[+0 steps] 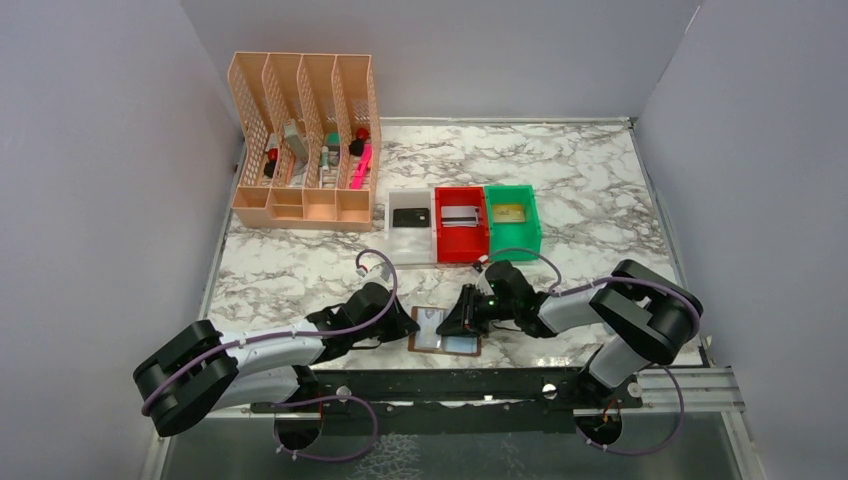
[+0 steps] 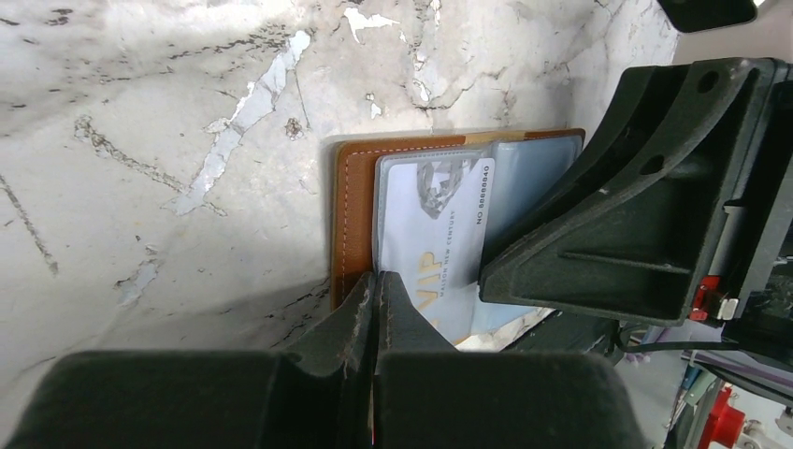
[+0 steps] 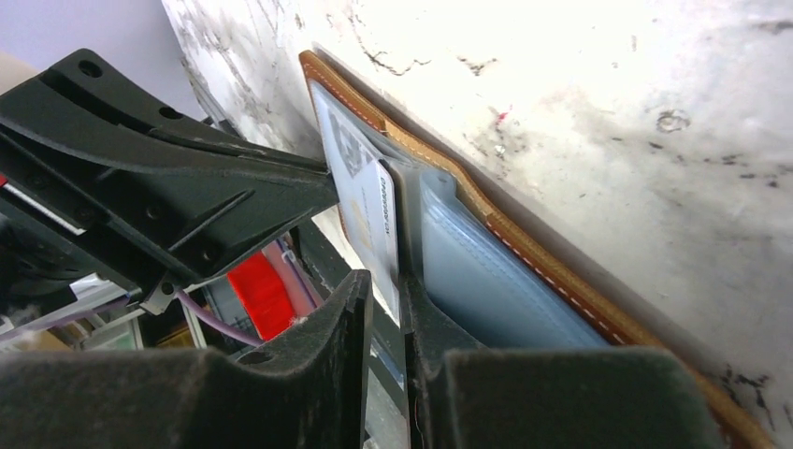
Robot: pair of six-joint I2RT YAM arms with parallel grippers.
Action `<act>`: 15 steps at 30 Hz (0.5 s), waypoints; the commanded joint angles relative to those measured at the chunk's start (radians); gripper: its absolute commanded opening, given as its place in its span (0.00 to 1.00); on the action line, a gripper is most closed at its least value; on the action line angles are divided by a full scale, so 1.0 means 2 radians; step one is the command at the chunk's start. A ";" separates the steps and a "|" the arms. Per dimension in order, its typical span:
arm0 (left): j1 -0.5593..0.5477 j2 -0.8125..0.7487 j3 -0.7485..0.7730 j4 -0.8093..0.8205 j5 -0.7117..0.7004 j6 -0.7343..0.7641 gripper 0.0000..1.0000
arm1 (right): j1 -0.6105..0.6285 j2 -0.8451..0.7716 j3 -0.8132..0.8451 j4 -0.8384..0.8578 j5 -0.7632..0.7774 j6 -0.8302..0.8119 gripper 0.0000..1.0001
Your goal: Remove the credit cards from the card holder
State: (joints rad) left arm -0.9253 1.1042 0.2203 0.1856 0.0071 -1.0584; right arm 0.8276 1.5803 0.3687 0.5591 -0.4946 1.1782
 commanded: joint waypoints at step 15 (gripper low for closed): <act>-0.009 0.005 -0.014 -0.036 -0.015 -0.002 0.00 | 0.007 -0.020 0.037 -0.068 0.079 -0.018 0.01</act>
State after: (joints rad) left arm -0.9253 1.1015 0.2203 0.1867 -0.0193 -1.0588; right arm 0.8326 1.6028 0.3939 0.5102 -0.4603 1.1786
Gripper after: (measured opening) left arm 0.008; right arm 0.017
